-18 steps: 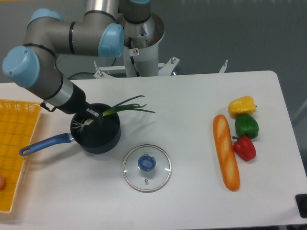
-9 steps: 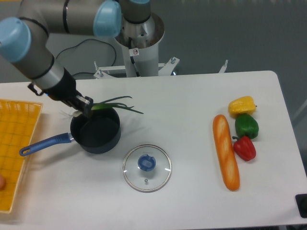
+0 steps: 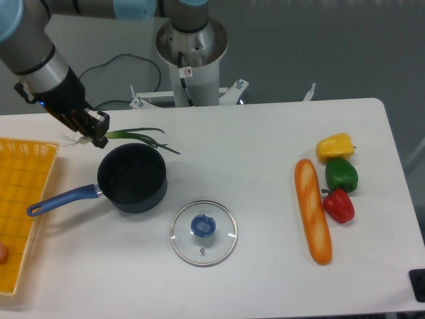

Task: Place the green onion in the pot
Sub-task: 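Raise the gripper with the onions toward the saucepan handle side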

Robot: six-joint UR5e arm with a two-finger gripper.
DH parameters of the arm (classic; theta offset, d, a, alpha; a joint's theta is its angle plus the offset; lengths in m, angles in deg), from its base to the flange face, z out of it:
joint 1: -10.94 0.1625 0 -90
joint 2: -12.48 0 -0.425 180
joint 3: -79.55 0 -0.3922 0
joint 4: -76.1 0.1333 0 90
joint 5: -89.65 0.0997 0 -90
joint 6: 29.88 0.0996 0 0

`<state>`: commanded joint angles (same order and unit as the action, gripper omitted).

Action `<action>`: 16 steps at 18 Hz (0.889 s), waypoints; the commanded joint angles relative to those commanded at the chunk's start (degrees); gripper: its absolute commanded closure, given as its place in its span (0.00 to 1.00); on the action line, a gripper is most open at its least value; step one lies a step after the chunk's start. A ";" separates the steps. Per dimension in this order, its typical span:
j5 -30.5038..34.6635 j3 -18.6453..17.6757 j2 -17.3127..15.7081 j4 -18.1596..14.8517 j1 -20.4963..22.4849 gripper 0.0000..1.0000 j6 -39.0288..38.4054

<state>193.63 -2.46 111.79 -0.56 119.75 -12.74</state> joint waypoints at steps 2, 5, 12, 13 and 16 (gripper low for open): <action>-0.09 0.09 0.00 2.99 -0.09 1.00 -1.50; -0.09 0.00 0.44 4.06 -0.62 1.00 -2.99; 0.00 -2.10 1.49 4.15 -2.37 1.00 -5.98; 0.00 -2.81 1.49 4.15 -2.37 1.00 -5.99; -0.09 -4.04 1.76 4.15 -2.46 1.00 -6.42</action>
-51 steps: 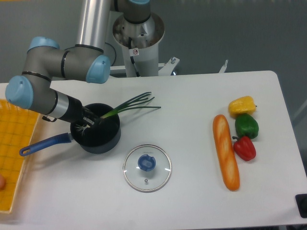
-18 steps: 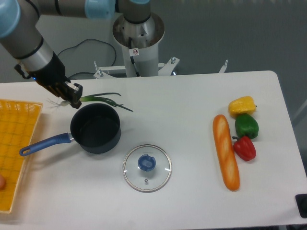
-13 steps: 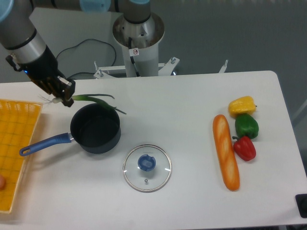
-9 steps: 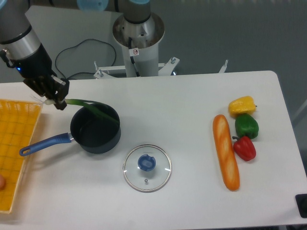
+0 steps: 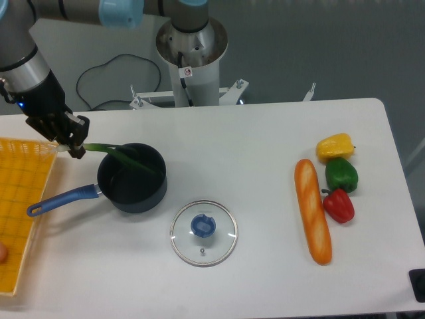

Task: Place the green onion in the pot
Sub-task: 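Raise the gripper with the onions toward the saucepan handle side, then lower the green onions down into the saucepan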

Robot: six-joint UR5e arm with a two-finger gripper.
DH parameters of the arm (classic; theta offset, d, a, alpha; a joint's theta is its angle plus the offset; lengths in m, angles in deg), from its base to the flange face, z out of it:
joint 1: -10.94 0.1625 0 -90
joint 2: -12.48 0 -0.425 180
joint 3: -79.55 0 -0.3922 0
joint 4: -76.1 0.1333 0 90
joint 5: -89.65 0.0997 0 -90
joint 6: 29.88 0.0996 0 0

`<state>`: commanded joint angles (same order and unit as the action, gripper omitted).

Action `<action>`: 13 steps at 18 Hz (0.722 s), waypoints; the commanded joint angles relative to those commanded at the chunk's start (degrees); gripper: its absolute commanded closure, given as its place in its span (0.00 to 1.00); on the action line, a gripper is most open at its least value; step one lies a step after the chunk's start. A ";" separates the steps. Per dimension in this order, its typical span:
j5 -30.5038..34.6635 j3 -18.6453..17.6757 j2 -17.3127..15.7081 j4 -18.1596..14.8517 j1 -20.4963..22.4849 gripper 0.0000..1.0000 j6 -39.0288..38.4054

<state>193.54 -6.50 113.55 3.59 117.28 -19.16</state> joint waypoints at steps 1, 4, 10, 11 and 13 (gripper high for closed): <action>-0.09 -0.18 0.18 -0.09 -0.09 1.00 -0.18; -0.09 -0.88 1.49 0.00 -0.09 1.00 -0.27; 0.44 -0.53 5.89 0.35 0.52 1.00 -0.18; 0.44 -0.53 6.33 0.35 0.88 1.00 -0.18; 0.44 -0.53 6.85 0.44 1.67 1.00 0.09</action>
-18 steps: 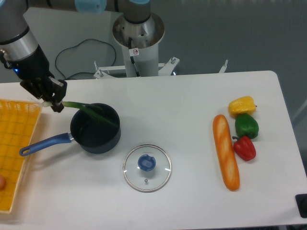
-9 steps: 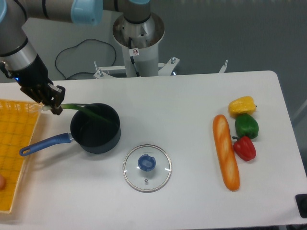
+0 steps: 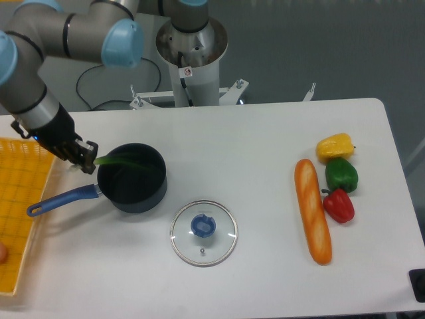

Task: Place the green onion in the pot
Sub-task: 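Lower the green onions down into the saucepan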

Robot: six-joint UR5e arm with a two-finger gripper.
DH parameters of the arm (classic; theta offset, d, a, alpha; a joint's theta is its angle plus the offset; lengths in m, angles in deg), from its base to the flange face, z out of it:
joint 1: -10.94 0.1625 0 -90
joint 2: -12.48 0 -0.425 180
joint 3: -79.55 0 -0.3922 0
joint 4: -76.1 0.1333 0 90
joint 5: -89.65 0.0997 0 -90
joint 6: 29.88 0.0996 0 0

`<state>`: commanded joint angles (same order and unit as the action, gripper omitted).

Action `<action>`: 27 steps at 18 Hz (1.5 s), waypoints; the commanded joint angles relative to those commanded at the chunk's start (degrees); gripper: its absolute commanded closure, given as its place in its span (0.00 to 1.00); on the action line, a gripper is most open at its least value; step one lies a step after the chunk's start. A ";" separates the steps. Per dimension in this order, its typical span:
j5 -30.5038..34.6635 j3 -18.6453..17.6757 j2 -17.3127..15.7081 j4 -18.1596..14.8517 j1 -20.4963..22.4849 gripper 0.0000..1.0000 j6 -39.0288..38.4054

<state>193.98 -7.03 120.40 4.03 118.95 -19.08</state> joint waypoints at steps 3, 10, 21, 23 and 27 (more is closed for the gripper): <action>0.00 0.26 0.97 0.00 0.96 1.00 0.35; 0.00 0.79 4.22 2.90 2.02 1.00 0.53; -0.09 1.32 5.89 7.29 2.55 1.00 0.35; -0.09 1.32 6.68 7.56 2.64 1.00 0.44; 0.00 1.32 8.17 8.79 2.64 1.00 0.44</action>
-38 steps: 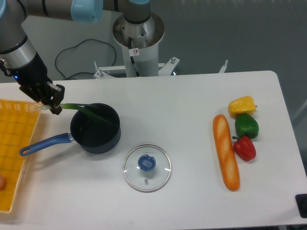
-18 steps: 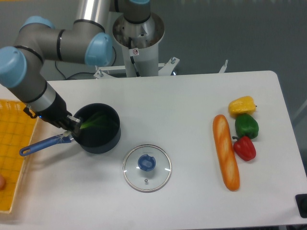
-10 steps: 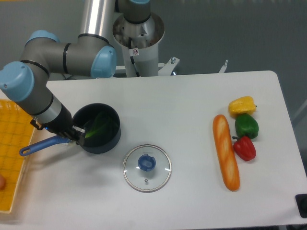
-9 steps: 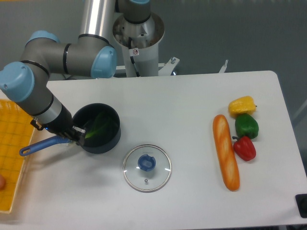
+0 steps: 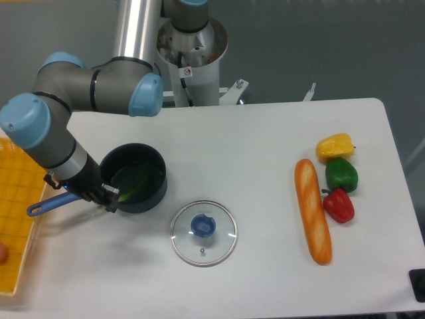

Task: Place the green onion in the pot
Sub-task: 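Lower the green onions down into the saucepan, then open the gripper to release the onions in the saucepan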

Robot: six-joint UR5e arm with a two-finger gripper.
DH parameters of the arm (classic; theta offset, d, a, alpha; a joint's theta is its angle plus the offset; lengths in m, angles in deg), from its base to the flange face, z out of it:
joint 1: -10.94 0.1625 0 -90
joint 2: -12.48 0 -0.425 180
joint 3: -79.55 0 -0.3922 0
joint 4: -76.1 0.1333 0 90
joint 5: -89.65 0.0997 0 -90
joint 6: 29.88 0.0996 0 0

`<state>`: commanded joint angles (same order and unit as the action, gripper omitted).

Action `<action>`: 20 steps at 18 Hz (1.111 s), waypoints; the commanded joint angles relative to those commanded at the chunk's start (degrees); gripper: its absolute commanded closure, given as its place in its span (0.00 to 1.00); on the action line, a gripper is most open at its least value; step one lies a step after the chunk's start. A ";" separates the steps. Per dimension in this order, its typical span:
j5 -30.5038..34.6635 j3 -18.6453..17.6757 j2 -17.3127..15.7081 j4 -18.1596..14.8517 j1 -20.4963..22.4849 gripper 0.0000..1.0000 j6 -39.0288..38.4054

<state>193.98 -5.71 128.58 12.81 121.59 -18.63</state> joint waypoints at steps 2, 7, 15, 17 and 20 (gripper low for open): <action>0.00 0.00 0.62 0.09 0.09 1.00 0.00; 0.00 0.00 1.58 0.88 0.44 1.00 0.00; 0.00 0.00 1.50 1.15 0.53 1.00 -0.09; 0.00 0.00 1.24 1.15 0.53 1.00 0.00; -0.09 -0.17 0.36 1.15 0.61 1.00 0.09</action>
<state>193.89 -5.88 128.93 13.96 122.21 -18.55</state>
